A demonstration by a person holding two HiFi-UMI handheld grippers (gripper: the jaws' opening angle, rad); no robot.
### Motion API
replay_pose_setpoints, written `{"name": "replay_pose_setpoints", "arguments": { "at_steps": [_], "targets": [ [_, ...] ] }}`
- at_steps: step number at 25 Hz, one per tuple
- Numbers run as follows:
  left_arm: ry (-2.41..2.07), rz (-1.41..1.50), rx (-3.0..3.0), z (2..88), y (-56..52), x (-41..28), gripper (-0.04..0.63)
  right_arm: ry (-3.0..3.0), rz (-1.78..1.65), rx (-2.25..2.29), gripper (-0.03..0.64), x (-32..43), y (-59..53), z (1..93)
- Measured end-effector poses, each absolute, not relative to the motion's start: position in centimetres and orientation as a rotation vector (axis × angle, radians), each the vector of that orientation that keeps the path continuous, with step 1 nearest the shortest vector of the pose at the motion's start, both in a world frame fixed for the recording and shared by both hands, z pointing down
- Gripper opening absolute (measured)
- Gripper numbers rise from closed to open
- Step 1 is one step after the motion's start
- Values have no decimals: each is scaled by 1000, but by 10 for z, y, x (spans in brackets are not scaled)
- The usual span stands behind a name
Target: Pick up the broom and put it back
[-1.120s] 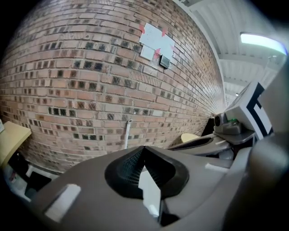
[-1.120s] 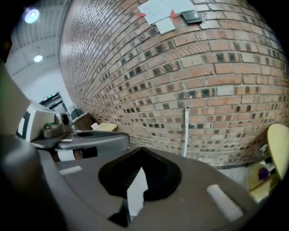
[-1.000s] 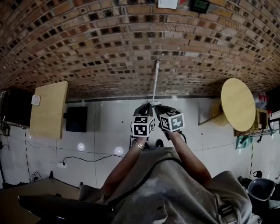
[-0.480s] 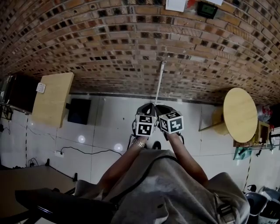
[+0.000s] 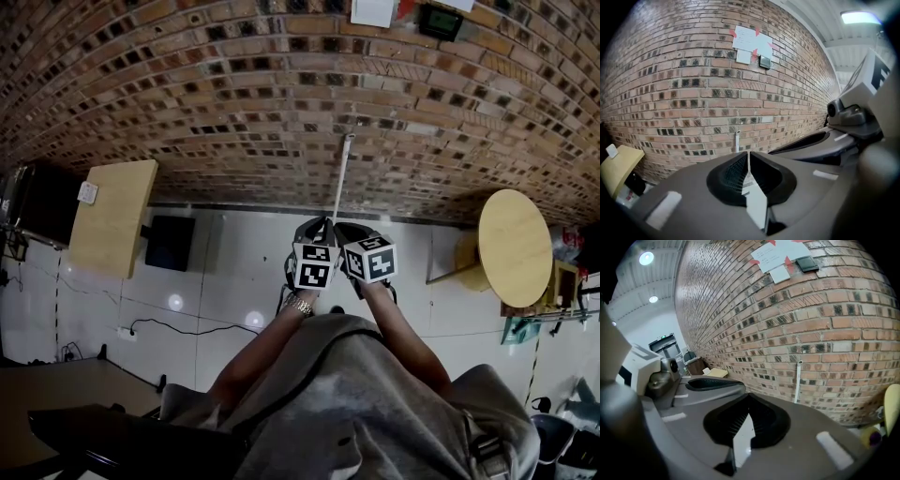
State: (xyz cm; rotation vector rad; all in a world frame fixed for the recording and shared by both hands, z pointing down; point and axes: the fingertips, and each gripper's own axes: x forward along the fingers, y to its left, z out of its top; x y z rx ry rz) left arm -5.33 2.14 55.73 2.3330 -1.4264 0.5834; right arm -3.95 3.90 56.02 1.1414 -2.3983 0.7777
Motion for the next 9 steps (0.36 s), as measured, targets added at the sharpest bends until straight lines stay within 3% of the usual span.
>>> {"name": "replay_pose_setpoints", "arguments": {
  "at_steps": [9],
  "targets": [
    [-1428, 585, 2331, 558, 18, -57, -21, -2398, 791, 1125, -26, -44, 37, 563]
  ]
}}
